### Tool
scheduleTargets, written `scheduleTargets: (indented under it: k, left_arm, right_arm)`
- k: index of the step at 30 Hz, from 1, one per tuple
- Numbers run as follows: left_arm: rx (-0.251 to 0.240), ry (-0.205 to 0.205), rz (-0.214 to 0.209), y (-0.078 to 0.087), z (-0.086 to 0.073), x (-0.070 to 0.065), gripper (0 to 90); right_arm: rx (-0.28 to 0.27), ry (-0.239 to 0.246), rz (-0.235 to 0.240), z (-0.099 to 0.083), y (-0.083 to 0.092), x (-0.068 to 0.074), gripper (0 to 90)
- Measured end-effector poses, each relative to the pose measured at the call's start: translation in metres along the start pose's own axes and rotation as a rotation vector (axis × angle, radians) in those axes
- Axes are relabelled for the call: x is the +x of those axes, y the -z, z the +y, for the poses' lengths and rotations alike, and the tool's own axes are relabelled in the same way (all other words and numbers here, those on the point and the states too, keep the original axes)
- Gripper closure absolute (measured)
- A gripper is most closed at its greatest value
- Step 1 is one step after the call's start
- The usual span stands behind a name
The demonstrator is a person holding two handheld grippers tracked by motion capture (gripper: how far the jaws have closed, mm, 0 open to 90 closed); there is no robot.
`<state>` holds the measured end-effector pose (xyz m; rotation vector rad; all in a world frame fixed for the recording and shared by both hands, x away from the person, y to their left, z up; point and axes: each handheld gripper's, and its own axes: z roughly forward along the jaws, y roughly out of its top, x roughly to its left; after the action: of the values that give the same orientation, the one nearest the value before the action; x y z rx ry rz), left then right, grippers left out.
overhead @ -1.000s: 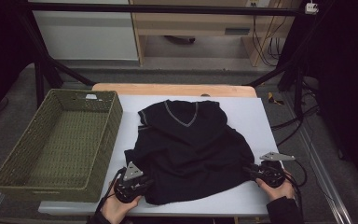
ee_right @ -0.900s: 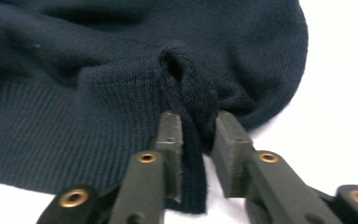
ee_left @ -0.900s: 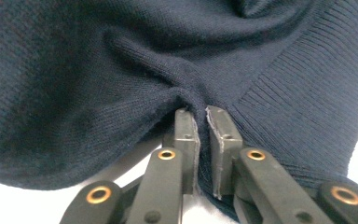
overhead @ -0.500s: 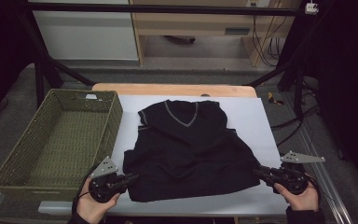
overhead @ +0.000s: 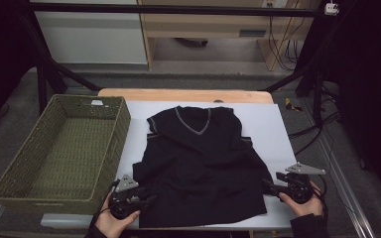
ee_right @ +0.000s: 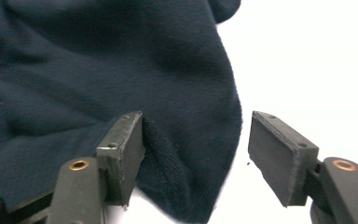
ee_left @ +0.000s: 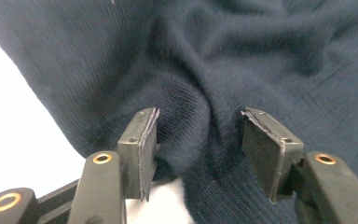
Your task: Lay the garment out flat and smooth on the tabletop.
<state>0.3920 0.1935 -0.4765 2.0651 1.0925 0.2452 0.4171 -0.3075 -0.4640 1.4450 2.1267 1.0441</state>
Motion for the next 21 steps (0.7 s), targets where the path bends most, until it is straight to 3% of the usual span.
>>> scheduleTargets:
  k: [3,6,11,13,15,18,21]
  left_arm:
    - [0.011,-0.007,-0.011,-0.001,0.000,0.000,64.9]
    - [0.026,-0.016,-0.025,0.000,0.001,0.001,76.6]
    - [0.021,-0.013,-0.033,0.003,0.002,0.005,81.7]
    - [0.020,-0.016,-0.024,0.005,0.002,0.007,81.9]
    - [0.027,-0.017,-0.023,0.004,0.001,0.008,81.9]
    - [0.025,-0.018,-0.021,0.003,0.000,0.007,81.9]
    - [0.024,-0.015,-0.026,0.003,0.000,0.008,81.8]
  right_arm:
    - [0.014,0.008,-0.005,-0.001,-0.014,-0.003,37.1]
    - [0.010,0.023,-0.004,0.002,-0.024,-0.004,40.6]
    - [-0.087,0.003,-0.005,0.015,-0.015,-0.009,41.9]
    - [-0.076,-0.002,0.004,0.016,-0.019,-0.009,41.9]
    - [-0.021,0.027,0.005,0.015,-0.030,-0.005,43.6]
    - [0.006,0.072,-0.001,0.015,-0.039,0.000,60.0]
    - [0.016,0.058,0.028,0.022,-0.037,-0.001,80.4]
